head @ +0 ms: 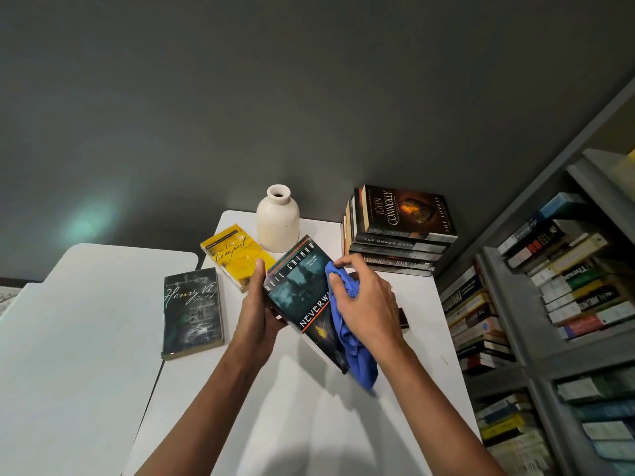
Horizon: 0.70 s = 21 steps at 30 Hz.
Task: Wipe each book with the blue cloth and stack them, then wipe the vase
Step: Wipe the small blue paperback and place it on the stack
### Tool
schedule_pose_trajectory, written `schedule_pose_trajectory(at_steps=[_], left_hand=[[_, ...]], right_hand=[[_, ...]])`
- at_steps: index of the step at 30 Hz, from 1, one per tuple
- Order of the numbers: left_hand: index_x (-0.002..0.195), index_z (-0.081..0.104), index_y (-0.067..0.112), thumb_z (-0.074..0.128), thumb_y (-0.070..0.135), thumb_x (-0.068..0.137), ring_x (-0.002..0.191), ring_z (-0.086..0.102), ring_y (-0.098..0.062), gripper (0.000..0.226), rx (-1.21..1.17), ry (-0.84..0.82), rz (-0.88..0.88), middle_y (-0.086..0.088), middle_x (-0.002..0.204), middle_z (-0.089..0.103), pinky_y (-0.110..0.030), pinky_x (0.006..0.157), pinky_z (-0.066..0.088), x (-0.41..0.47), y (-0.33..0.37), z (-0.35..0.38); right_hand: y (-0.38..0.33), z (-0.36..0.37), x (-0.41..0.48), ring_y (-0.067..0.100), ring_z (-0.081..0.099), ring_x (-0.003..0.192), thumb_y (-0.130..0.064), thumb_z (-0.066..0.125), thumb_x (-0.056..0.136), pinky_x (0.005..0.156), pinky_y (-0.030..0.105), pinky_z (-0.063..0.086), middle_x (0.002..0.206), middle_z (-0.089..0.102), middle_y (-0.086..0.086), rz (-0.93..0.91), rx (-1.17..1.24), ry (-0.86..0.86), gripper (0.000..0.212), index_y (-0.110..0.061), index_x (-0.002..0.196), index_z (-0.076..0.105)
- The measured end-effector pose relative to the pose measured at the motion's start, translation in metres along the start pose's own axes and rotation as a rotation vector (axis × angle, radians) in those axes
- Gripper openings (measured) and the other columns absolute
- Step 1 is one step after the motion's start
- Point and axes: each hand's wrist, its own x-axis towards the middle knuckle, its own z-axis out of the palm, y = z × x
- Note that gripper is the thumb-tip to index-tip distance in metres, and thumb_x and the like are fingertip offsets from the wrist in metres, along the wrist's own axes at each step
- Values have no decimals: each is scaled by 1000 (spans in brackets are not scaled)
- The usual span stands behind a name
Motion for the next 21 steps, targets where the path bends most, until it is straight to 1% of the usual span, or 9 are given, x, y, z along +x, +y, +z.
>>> schedule_pose_trajectory(at_steps=[2,3,5,8,11,13,15,18,21], left_hand=[[126,62,19,36,71,81,111,67,-24,73,-64,3,-21,-7,118,71,-43,96,49,-4,-9,8],[126,62,18,34,72,81,110,67,-24,75,-100,26,-26,-8,119,71,-42,94,51,-5,-14,11],[122,64,17,32,69,88,105,69,-24,70,-148,87,-13,-9,116,71,-38,84,56,-7,-18,15],[119,64,14,32,58,98,92,73,-24,58,-131,141,60,-11,107,74,-30,67,59,-1,-20,14],[114,64,13,32,49,102,85,74,-21,50,-59,146,129,-11,102,75,-25,62,57,4,-19,12],[116,64,11,33,48,102,89,74,-22,50,-11,119,126,-12,105,74,-27,65,57,4,-21,14],[119,63,10,33,47,102,94,73,-26,50,3,75,113,-13,108,74,-30,69,58,5,-23,16],[114,65,13,33,45,103,92,73,-26,47,8,33,116,-12,105,75,-32,74,58,5,-22,20],[103,69,19,34,43,103,89,71,-21,43,36,32,153,-8,100,75,-35,83,53,5,-24,21]], right_hand=[[1,9,-2,23,57,86,-41,49,95,68,33,44,95,63,1,49,-18,28,13,-34,106,51],[2,13,-3,25,58,88,-41,48,96,68,33,45,95,63,3,71,-20,40,13,-34,106,50],[1,19,-6,27,60,89,-41,48,96,66,33,46,97,62,3,79,-29,55,14,-32,107,50],[0,21,-11,26,60,88,-41,49,96,64,32,46,99,57,2,5,-64,64,18,-29,107,54],[1,18,-5,25,61,78,-40,53,94,61,36,51,105,50,-3,-112,-122,141,17,-27,105,60],[2,15,9,24,61,74,-36,57,93,59,37,52,105,49,-2,-167,-137,208,16,-24,103,62],[3,13,24,23,60,75,-33,59,92,58,37,54,101,51,0,-187,-146,254,16,-20,101,63],[-1,22,26,21,59,77,-27,66,88,54,30,51,94,54,0,-237,-207,334,14,-18,98,64],[-8,41,6,20,58,79,-27,66,86,53,29,48,92,56,-2,-376,-247,284,14,-20,98,65]])
